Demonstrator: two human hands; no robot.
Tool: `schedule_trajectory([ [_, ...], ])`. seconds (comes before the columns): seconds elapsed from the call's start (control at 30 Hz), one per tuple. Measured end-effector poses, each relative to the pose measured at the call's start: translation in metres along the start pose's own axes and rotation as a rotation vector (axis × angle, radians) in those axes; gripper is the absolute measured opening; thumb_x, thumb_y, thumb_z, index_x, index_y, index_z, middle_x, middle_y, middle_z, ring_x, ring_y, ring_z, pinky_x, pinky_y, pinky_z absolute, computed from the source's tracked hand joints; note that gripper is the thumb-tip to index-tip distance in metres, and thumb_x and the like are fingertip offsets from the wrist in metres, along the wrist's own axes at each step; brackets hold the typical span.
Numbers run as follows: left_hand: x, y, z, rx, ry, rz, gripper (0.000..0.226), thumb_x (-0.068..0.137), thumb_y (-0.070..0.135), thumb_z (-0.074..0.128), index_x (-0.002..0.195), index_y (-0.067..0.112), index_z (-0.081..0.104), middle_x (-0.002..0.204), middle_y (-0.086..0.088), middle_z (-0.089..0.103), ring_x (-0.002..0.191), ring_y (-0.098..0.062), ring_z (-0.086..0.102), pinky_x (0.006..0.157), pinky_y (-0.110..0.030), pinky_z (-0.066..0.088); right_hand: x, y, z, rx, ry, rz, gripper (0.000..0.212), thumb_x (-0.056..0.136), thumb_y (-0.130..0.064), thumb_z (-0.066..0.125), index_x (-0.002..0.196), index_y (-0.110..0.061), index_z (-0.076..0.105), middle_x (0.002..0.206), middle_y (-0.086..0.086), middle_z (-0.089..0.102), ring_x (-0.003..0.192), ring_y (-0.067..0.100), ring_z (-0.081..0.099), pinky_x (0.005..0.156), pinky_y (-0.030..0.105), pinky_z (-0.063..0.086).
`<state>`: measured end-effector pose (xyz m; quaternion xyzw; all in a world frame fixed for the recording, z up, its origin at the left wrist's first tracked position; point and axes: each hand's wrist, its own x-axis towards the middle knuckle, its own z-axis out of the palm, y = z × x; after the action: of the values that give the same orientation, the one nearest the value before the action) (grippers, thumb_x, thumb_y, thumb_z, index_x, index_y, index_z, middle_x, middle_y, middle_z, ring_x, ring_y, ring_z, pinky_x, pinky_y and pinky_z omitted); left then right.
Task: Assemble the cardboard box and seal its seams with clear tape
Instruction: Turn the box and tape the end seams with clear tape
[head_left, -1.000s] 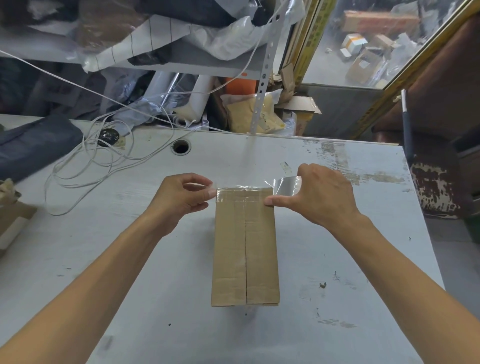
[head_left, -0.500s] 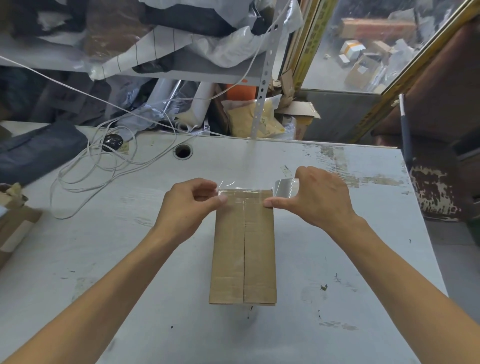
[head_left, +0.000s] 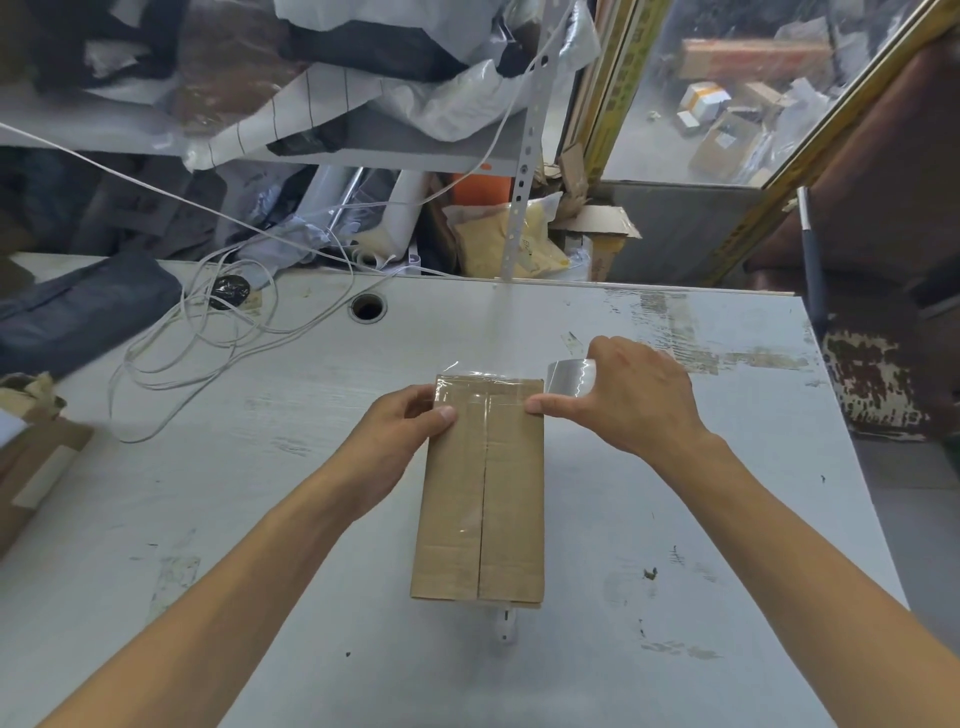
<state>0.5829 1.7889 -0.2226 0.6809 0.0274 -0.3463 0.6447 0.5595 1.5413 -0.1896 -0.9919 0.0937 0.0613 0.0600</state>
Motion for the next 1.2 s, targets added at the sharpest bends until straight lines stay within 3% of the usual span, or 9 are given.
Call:
schedule_trajectory([
  [0.13,-0.002,-0.006,-0.005,-0.134,0.035,-0.055,0.025,0.102,0.018,0.052,0.113,0.005,0.07,0.117,-0.008,0.073,0.116,-0.019,0.066,0.108,-0.036,0.043,0.001,0.0,0.0,-0.002,-0.002,0.006,0.084,0.055,-0.096,0.043,0.083,-0.017,0.051,0.073,-0.005,0.053,0.069,0.017,0.052,0.06,0.032,0.034],
  [0.23,-0.001,-0.016,-0.015,-0.097,0.323,-0.024,0.011,0.096,0.009,0.062,0.102,0.007,0.071,0.105,-0.01,0.074,0.103,-0.018,0.07,0.103,-0.04,0.049,0.002,-0.001,-0.001,-0.009,-0.007,0.008,0.083,0.057,-0.095,0.046,0.085,-0.017,0.051,0.076,-0.004,0.054,0.071,0.017,0.053,0.061,0.032,0.035],
  [0.33,0.001,-0.013,-0.02,0.139,0.515,0.036,0.015,0.083,0.0,0.074,0.082,0.015,0.071,0.08,-0.003,0.07,0.078,-0.015,0.065,0.078,-0.032,0.053,0.002,0.0,-0.001,-0.013,-0.008,0.008,0.084,0.056,-0.095,0.045,0.087,-0.018,0.052,0.079,-0.004,0.056,0.073,0.017,0.054,0.063,0.033,0.038],
  [0.43,-0.001,-0.003,-0.024,0.221,0.519,0.052,0.016,0.079,0.001,0.075,0.077,0.016,0.07,0.073,-0.003,0.069,0.069,-0.016,0.061,0.06,-0.026,0.042,0.002,0.0,0.0,-0.018,-0.01,0.011,0.084,0.056,-0.095,0.045,0.087,-0.018,0.052,0.079,-0.004,0.056,0.072,0.017,0.054,0.062,0.033,0.037],
  [0.6,-0.004,0.004,-0.034,0.501,0.523,0.085,0.02,0.073,0.01,0.084,0.073,0.019,0.066,0.083,0.0,0.067,0.072,-0.019,0.065,0.057,-0.026,0.041,0.003,-0.001,-0.001,-0.021,-0.012,-0.003,0.08,0.057,-0.095,0.048,0.083,-0.019,0.049,0.075,-0.005,0.053,0.07,0.017,0.052,0.061,0.033,0.036],
  [0.77,-0.01,0.01,-0.046,0.746,0.497,0.06,0.014,0.079,0.018,0.081,0.069,0.016,0.071,0.066,0.001,0.065,0.065,-0.009,0.057,0.054,-0.024,0.036,0.003,-0.003,-0.004,-0.021,-0.013,-0.016,0.076,0.059,-0.093,0.052,0.077,-0.019,0.044,0.072,-0.005,0.05,0.068,0.017,0.05,0.059,0.033,0.032],
  [0.9,-0.014,0.012,-0.047,0.824,0.494,0.022,0.013,0.088,0.014,0.067,0.079,0.016,0.076,0.068,0.011,0.064,0.073,-0.012,0.06,0.056,-0.021,0.04,0.003,-0.003,-0.005,-0.018,-0.012,-0.012,0.076,0.059,-0.092,0.054,0.078,-0.018,0.045,0.072,-0.005,0.049,0.068,0.017,0.05,0.061,0.033,0.032],
  [1.07,-0.016,0.015,-0.042,0.798,0.544,0.005,0.013,0.082,0.018,0.078,0.074,0.012,0.071,0.067,0.003,0.065,0.066,-0.008,0.057,0.052,-0.023,0.035,0.002,-0.003,-0.003,-0.014,-0.013,-0.001,0.078,0.058,-0.093,0.052,0.08,-0.018,0.047,0.072,-0.005,0.05,0.069,0.017,0.051,0.06,0.032,0.032],
  [1.2,-0.016,0.016,-0.038,0.817,0.508,0.08,0.022,0.089,0.001,0.059,0.084,0.016,0.075,0.079,0.003,0.072,0.076,-0.017,0.065,0.057,-0.022,0.044,0.001,-0.003,-0.003,-0.016,-0.014,0.004,0.079,0.059,-0.092,0.052,0.083,-0.017,0.05,0.074,-0.004,0.051,0.07,0.017,0.051,0.06,0.032,0.031],
])
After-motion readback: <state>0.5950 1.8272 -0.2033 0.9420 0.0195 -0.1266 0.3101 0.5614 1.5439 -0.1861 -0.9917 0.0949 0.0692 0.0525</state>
